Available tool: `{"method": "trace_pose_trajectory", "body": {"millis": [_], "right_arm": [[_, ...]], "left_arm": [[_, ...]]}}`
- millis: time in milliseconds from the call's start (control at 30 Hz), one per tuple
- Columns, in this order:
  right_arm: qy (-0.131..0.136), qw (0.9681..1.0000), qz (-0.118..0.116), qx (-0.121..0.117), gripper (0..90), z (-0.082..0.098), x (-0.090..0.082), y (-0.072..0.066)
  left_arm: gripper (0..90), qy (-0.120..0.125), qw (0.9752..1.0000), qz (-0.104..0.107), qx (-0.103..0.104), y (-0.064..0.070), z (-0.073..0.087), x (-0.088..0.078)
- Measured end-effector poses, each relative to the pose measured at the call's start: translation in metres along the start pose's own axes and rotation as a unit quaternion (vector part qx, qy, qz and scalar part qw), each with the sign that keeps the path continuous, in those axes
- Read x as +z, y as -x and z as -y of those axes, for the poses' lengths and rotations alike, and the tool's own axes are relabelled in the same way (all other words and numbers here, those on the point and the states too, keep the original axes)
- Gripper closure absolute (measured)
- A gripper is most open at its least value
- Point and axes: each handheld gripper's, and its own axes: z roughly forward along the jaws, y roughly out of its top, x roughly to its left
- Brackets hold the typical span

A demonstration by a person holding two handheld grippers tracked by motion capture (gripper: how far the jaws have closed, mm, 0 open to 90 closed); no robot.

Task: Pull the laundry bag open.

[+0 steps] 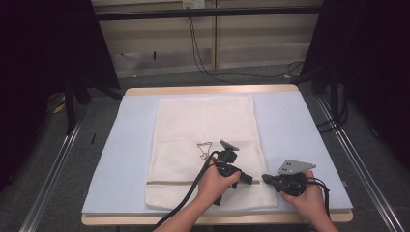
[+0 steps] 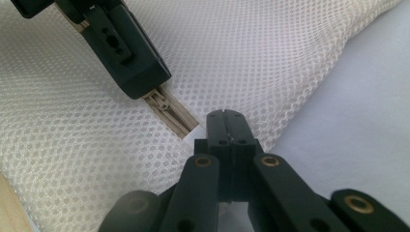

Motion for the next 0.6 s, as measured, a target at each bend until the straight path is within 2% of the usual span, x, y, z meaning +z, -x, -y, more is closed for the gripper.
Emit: {"method": "trace_pose_trajectory", "body": {"millis": [200, 233, 267, 333, 400, 467, 600], "right_arm": [[0.000, 1.0000, -0.003, 0.002, 90.0, 0.000, 0.000, 0.001], [0.000, 1.0000, -0.003, 0.002, 90.0, 0.000, 0.000, 0.001], [0.000, 1.0000, -0.003, 0.002, 90.0, 0.000, 0.000, 0.001], [0.000, 1.0000, -0.001, -0.001, 90.0, 0.000, 0.000, 0.001], [0.000, 1.0000, -0.001, 0.000, 90.0, 0.000, 0.000, 0.000], [0.000, 1.0000, -0.001, 0.001, 90.0, 0.000, 0.000, 0.000], [0.000, 1.0000, -0.001, 0.001, 90.0, 0.000, 0.000, 0.000]], "left_arm": [[87.3, 0.000, 1.0000, -0.002, -0.003, -0.001, 0.002, -0.007], [87.3, -0.002, 0.9999, -0.011, -0.001, -0.001, 0.002, -0.009], [87.3, -0.003, 1.0000, -0.005, -0.001, -0.002, 0.003, -0.011], [87.3, -0.003, 1.0000, -0.005, -0.005, -0.004, 0.003, -0.013], [87.3, -0.002, 1.0000, -0.009, -0.001, -0.008, 0.004, -0.016], [87.3, 0.001, 1.0000, -0.004, -0.008, -0.009, 0.005, -0.017], [87.3, -0.002, 1.0000, 0.001, -0.005, -0.011, 0.006, -0.019]]}}
